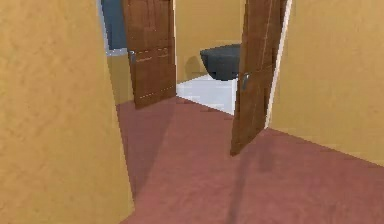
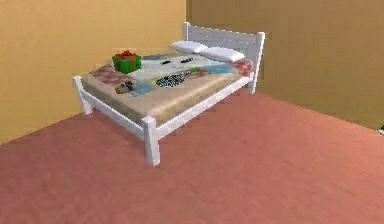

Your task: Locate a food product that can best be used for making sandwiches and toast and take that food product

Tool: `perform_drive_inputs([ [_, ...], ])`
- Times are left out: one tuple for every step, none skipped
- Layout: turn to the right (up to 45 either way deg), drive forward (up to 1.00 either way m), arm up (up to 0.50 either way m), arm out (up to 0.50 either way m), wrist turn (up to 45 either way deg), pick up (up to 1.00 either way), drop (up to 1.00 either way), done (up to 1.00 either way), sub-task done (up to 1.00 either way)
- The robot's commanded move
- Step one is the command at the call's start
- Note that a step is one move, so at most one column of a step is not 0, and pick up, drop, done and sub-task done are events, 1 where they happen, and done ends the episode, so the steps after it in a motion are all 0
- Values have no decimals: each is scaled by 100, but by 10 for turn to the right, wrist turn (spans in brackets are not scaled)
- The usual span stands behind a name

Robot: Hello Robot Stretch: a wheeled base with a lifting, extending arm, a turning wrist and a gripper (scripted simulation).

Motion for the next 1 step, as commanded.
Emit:
perform_drive_inputs([
  [0,95,0,0,0,0,0,0,0],
])
